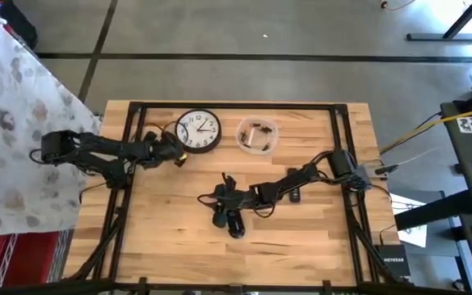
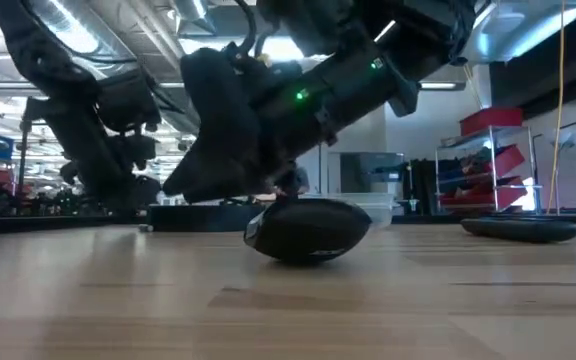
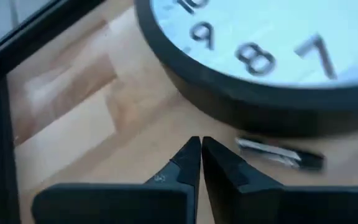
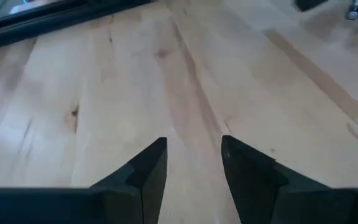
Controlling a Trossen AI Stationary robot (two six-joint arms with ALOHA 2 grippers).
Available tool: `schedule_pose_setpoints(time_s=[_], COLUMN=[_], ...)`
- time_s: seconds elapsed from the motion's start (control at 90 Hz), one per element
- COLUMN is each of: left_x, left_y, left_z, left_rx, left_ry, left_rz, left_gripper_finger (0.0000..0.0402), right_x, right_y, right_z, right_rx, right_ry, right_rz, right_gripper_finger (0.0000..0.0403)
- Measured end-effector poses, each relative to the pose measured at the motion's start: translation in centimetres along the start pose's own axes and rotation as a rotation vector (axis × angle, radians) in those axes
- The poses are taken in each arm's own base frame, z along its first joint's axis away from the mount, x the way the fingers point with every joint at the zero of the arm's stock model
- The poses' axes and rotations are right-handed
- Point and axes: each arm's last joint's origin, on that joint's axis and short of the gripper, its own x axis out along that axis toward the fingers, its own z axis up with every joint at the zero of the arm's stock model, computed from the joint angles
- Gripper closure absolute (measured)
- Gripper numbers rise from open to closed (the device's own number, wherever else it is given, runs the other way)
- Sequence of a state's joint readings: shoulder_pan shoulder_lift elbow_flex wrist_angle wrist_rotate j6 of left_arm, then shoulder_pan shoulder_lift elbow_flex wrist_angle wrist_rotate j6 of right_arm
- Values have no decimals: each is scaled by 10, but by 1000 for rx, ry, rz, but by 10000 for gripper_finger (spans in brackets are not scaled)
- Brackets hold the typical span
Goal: Insert battery
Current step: Insert the silver battery into the computer mouse
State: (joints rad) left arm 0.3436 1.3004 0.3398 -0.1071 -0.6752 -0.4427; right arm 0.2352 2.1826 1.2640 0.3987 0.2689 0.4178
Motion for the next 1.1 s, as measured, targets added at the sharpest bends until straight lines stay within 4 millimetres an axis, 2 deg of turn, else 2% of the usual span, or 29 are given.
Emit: schedule_pose_setpoints(time_s=[0.211, 0.389, 0.689, 0.9, 1.1], left_x=[19, 20, 6, -11, -26], left_y=[2, -1, -19, -38, -50], left_z=[0, -2, -10, -21, -31], left_rx=[-43, -17, -37, -14, -1], left_ry=[6, 2, 48, 53, 36], left_rz=[-136, -186, -344, -445, -482], left_gripper_finger=[400, 400, 400, 400, 400], right_x=[0, 0, 0, 0, 0], right_y=[0, 2, 3, 0, -10], right_z=[0, 0, 1, 2, 0], right_rx=[-1, 0, 2, -40, -112], right_ry=[-3, 19, 25, -10, -14], right_rz=[6, 55, 65, -47, -237], right_gripper_finger=[265, 265, 265, 265, 265])
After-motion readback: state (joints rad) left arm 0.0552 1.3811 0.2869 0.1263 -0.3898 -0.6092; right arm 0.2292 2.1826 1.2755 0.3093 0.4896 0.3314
